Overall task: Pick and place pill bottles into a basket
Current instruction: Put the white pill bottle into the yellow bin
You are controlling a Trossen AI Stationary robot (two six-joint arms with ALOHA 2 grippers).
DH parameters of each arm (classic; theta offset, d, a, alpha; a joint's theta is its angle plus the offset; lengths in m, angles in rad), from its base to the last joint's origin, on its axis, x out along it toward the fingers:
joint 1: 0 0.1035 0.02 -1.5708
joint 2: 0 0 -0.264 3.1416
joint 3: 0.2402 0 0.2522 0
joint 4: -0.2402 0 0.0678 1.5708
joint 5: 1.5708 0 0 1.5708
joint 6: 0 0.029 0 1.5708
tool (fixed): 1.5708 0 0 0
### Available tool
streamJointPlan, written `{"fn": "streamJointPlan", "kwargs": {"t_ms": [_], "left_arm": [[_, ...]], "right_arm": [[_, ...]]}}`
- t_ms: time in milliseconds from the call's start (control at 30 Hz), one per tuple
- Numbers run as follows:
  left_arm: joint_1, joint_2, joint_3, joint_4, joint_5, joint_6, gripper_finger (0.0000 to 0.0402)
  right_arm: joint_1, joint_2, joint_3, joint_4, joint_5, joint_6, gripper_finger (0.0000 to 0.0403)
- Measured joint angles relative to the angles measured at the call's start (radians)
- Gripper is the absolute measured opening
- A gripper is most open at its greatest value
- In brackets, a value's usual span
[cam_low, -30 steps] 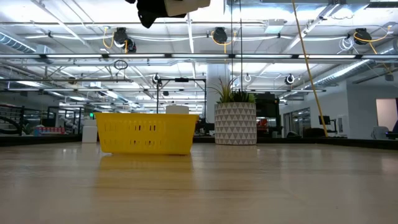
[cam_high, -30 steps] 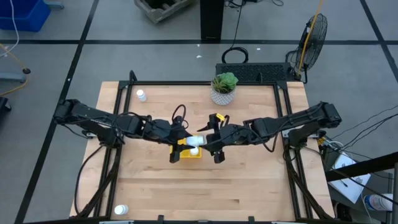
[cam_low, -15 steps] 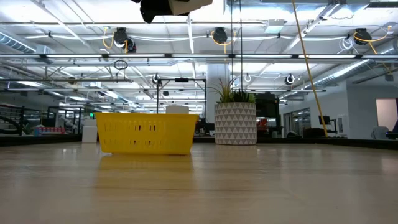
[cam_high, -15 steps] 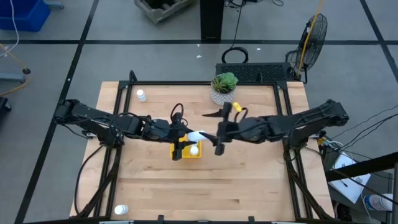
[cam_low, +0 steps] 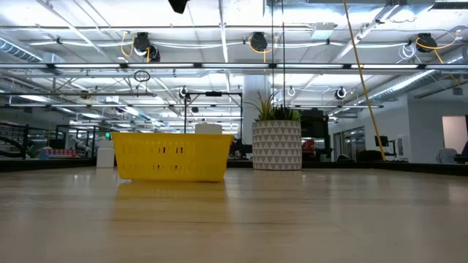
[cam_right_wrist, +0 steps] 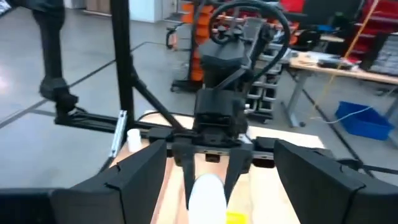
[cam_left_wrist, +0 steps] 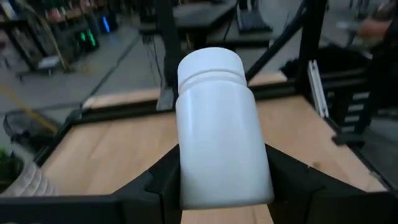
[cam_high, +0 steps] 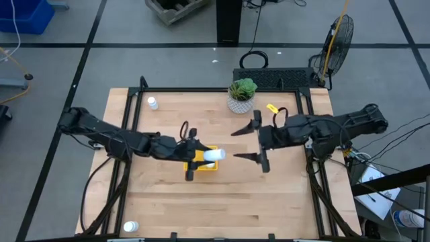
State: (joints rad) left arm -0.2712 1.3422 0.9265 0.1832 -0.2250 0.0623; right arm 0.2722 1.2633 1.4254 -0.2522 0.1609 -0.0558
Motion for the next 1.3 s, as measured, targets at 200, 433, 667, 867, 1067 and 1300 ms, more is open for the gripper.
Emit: {"fn": "streamJointPlan", "kwargs": {"t_ms": [200,433,667,867,1067,1300], "left_arm": [[-0.009,0.000,-0.159,0.328,-0.012,-0.022,0.0175],[-0.020,0.000,-0.230,0.436,-0.041,-0.069,0.0175],[-0.055,0.000,-0.230,0.444,-0.074,-0.022,0.0175],[-0.086,0.000,-0.230,0.462,-0.142,0.008,0.0175],[-0.093,0.000,-0.230,0.511,-0.153,0.012,0.0175],[-0.093,0.000,-0.230,0.520,-0.165,0.012,0.0175]], "right_arm": [[-0.024,0.008,0.000,-0.088,-0.009,0.049,0.0290],[-0.078,0.076,0.026,-0.153,-0.103,0.045,0.0276],[-0.137,0.225,0.191,-0.293,-0.202,0.031,0.0264],[-0.142,0.290,0.271,-0.360,-0.258,0.033,0.0271],[-0.142,0.288,0.272,-0.325,-0.251,0.036,0.0270],[-0.147,0.290,0.272,-0.291,-0.242,0.011,0.0277]]}}
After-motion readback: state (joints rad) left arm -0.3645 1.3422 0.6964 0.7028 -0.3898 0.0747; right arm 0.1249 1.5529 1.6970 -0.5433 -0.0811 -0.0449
